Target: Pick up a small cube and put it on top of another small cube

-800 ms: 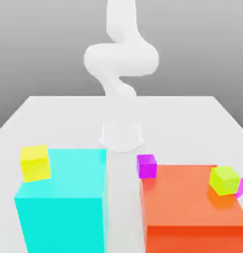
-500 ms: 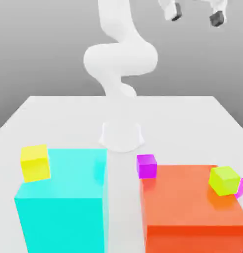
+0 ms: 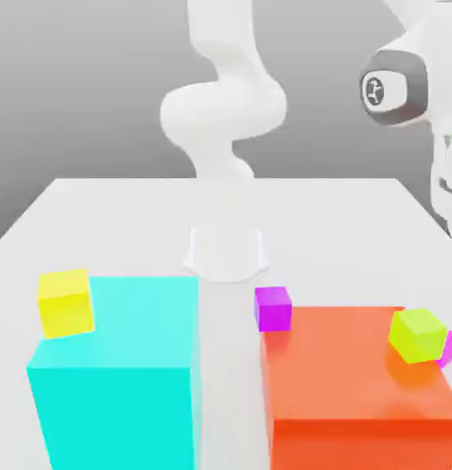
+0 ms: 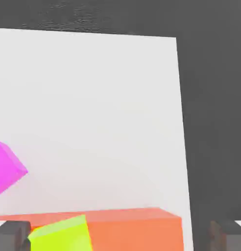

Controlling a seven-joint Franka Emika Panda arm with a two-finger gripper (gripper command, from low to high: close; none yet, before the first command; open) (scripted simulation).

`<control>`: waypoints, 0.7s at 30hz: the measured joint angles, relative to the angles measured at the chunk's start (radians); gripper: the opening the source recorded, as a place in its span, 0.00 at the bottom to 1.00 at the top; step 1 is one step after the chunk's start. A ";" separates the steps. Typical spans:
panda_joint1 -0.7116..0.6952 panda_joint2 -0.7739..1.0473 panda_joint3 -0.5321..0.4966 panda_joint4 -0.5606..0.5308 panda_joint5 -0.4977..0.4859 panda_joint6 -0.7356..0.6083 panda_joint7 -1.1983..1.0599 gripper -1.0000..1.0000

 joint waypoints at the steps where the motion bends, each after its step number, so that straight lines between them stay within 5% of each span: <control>1: 0.020 0.028 0.007 -0.009 -0.012 0.014 -0.032 0.50; 12: 0.129 0.372 0.005 -0.032 -0.208 0.237 -0.155 0.50; 13: 0.134 0.401 -0.001 -0.027 -0.211 0.260 -0.153 0.00; 21: 0.132 0.379 0.003 -0.031 -0.210 0.240 -0.155 0.00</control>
